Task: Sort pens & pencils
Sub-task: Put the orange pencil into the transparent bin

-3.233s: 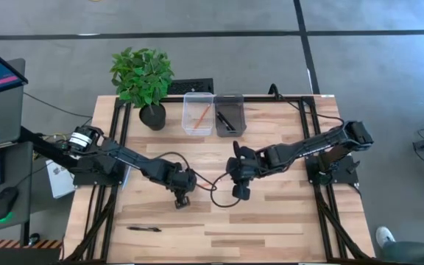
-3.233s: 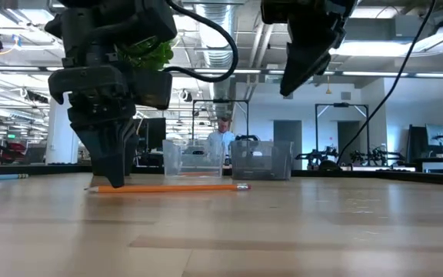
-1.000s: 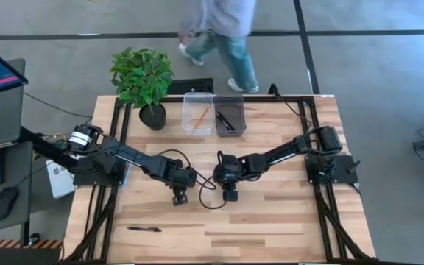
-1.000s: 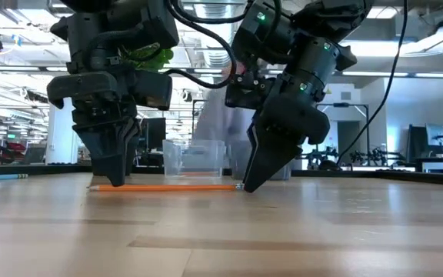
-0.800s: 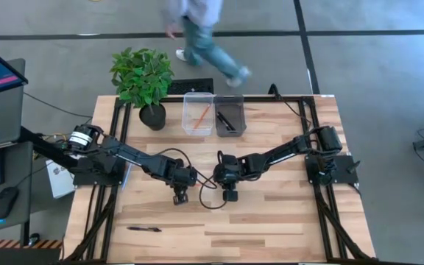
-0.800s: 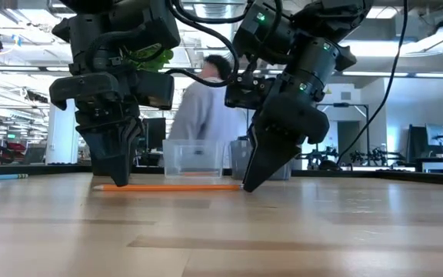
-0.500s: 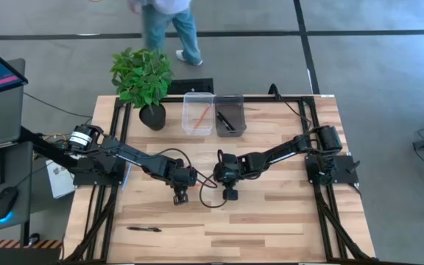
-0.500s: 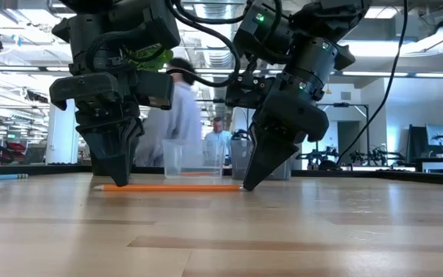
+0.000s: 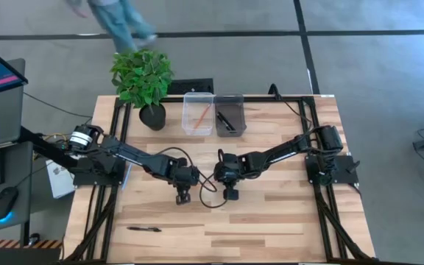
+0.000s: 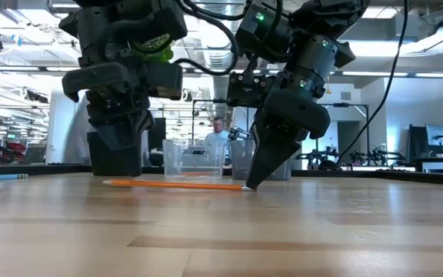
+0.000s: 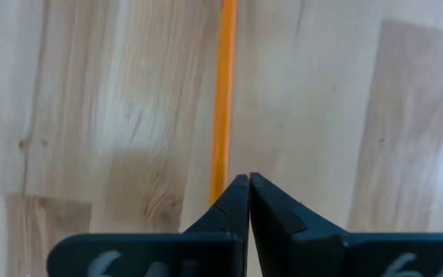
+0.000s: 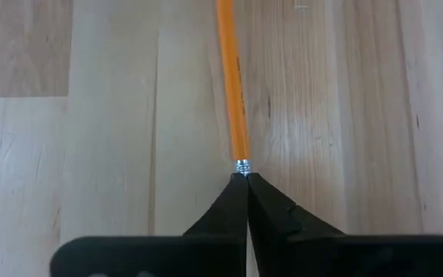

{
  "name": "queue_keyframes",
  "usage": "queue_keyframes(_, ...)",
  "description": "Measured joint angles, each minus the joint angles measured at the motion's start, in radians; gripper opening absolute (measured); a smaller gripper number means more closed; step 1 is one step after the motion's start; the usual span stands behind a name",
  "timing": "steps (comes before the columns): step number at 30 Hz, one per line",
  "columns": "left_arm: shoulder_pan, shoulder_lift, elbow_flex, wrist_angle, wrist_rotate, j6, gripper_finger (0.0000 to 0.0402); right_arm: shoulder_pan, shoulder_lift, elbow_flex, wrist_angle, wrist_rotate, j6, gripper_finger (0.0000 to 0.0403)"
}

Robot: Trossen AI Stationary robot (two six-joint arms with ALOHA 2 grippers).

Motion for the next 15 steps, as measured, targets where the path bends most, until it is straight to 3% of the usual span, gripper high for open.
queue_keyframes(5,0.0,0.0,0.0,-0.005,0.001,-0.001,0.0,0.003,0.0,-0.001,-0.002,0.0,-0.001,0.001)
queue_keyframes(15,0.0,0.0,0.0,-0.087,0.027,-0.031,0.0,0.003,0.0,-0.002,-0.002,-0.012,0.022,0.0018)
